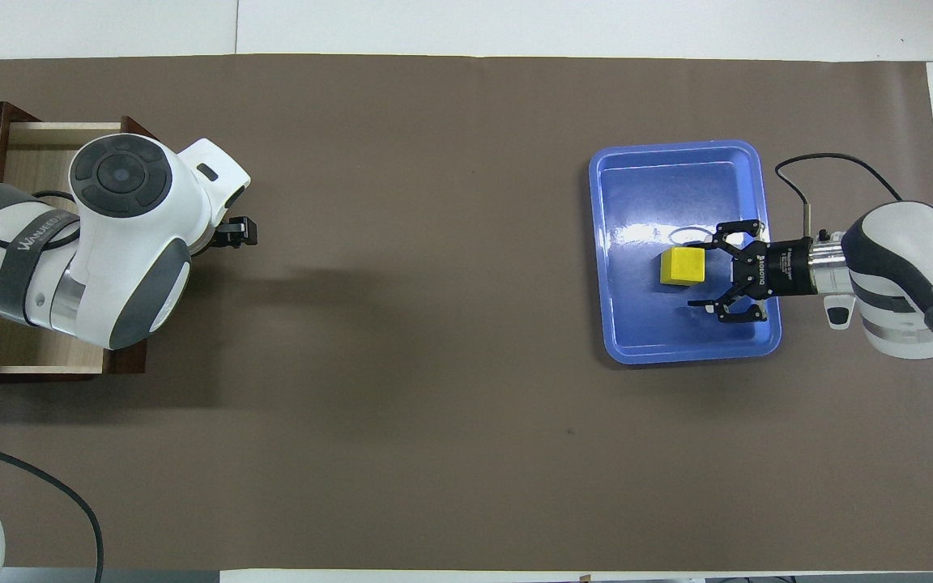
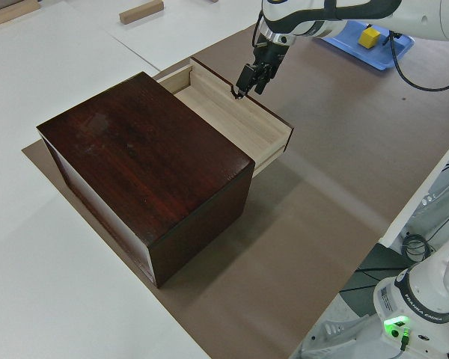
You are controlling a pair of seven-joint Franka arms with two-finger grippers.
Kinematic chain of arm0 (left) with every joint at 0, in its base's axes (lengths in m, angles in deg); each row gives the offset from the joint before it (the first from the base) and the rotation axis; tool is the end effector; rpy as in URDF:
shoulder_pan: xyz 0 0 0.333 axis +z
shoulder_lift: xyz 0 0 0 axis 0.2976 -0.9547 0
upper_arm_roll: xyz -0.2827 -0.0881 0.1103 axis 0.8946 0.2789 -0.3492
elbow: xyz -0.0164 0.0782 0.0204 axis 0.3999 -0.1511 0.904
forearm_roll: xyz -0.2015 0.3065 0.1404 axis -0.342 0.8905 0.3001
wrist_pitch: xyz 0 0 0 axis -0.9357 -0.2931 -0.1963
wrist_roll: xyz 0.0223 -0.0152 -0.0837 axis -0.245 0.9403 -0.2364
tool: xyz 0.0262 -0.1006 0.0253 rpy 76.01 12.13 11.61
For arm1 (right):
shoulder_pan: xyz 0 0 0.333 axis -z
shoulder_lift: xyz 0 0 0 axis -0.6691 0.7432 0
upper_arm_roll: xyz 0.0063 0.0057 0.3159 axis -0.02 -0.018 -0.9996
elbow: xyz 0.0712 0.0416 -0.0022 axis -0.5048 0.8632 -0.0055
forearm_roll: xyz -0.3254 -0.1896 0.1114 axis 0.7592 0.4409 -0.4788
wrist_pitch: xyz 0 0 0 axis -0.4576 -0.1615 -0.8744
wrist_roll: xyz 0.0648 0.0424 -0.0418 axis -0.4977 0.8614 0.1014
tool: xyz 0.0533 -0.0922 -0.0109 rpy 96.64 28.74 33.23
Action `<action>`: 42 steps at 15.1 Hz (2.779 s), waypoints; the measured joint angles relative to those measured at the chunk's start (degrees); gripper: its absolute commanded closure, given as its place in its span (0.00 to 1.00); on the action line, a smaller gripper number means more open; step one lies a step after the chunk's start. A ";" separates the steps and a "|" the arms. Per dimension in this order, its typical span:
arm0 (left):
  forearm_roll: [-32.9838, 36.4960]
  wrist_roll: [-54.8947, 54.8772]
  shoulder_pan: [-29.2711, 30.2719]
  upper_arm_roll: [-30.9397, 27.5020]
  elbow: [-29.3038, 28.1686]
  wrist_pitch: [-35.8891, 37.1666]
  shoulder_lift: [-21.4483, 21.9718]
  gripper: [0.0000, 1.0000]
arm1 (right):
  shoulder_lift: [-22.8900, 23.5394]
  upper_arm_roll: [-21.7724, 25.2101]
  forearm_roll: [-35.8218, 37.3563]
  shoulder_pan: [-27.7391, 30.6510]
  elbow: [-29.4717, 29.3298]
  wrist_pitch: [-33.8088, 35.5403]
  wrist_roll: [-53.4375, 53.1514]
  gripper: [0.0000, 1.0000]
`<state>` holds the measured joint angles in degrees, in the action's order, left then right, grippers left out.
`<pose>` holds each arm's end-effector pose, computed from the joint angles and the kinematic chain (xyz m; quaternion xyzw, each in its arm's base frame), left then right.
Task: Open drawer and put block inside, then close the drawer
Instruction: 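Close the right gripper on the block while the left gripper opens the drawer, then lift the block with the right gripper while the left gripper reaches toward it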
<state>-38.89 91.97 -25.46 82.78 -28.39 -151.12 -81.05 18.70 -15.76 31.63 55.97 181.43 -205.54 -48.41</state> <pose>0.5855 -0.1481 0.3969 -0.9899 0.0024 -0.0434 0.1348 0.5615 -0.0557 0.2507 -0.6330 0.6662 0.2705 0.2869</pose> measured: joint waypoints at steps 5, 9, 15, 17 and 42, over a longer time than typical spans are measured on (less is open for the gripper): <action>-5.30 0.78 0.29 -0.33 6.71 7.50 -0.06 0.00 | -0.12 0.10 -0.01 0.35 0.22 0.00 1.10 0.31; -10.35 4.08 0.46 -0.99 15.16 17.05 -0.30 0.00 | -0.16 0.09 -0.01 0.38 0.26 0.00 1.18 0.31; -14.77 26.48 1.61 -0.94 17.23 18.48 -0.71 0.00 | -0.20 -0.11 -0.02 0.23 0.28 -1.19 1.22 0.46; -16.26 32.82 1.60 -0.77 17.23 18.04 -0.81 0.00 | -0.20 -0.13 -0.78 -0.14 0.28 -1.64 1.22 0.58; -22.18 87.35 -3.83 0.18 16.74 14.67 -1.29 0.00 | 3.73 -0.67 3.47 -22.75 -21.78 6.66 -20.07 1.00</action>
<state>-61.08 179.32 -29.30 82.96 -11.65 -136.45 -82.34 22.43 -16.44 35.10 33.21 159.65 -198.88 -68.47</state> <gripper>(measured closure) 0.000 0.441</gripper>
